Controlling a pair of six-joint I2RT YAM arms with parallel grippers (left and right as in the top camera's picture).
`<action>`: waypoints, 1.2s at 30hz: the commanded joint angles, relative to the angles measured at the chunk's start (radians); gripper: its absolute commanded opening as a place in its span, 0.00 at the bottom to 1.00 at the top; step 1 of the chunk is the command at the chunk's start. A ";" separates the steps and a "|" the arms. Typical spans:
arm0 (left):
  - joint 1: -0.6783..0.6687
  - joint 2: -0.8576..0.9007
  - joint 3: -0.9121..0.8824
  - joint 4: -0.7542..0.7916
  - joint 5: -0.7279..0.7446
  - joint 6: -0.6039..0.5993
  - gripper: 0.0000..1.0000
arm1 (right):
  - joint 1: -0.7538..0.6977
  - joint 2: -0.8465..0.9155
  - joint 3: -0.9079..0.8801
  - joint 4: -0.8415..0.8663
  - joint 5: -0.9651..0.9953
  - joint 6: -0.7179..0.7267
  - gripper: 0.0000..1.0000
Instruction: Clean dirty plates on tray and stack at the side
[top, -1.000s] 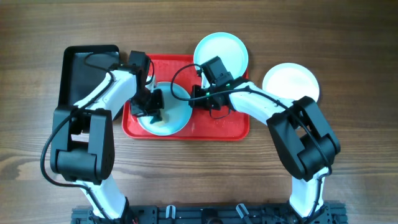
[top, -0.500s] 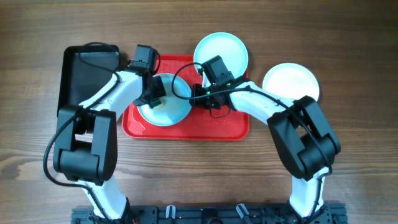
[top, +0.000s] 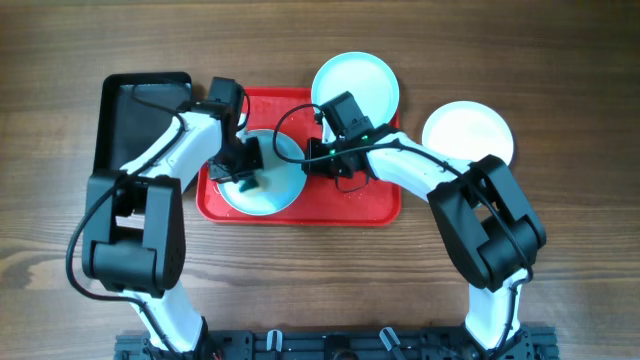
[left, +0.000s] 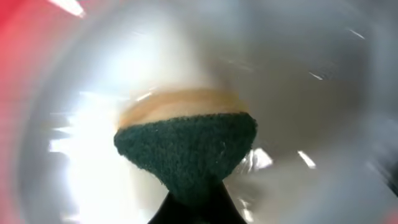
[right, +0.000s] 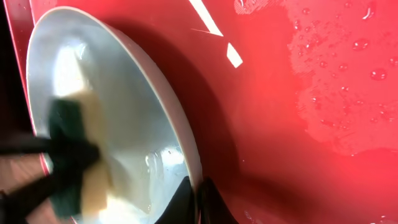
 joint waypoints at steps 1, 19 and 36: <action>-0.026 0.044 -0.038 0.003 0.365 0.234 0.04 | 0.000 0.028 0.008 0.001 0.000 -0.002 0.04; -0.040 0.041 -0.037 -0.103 -0.455 -0.499 0.04 | 0.000 0.028 0.008 0.002 0.003 -0.002 0.04; -0.239 0.040 -0.038 0.122 0.064 -0.005 0.04 | 0.000 0.027 0.008 0.002 0.003 -0.002 0.04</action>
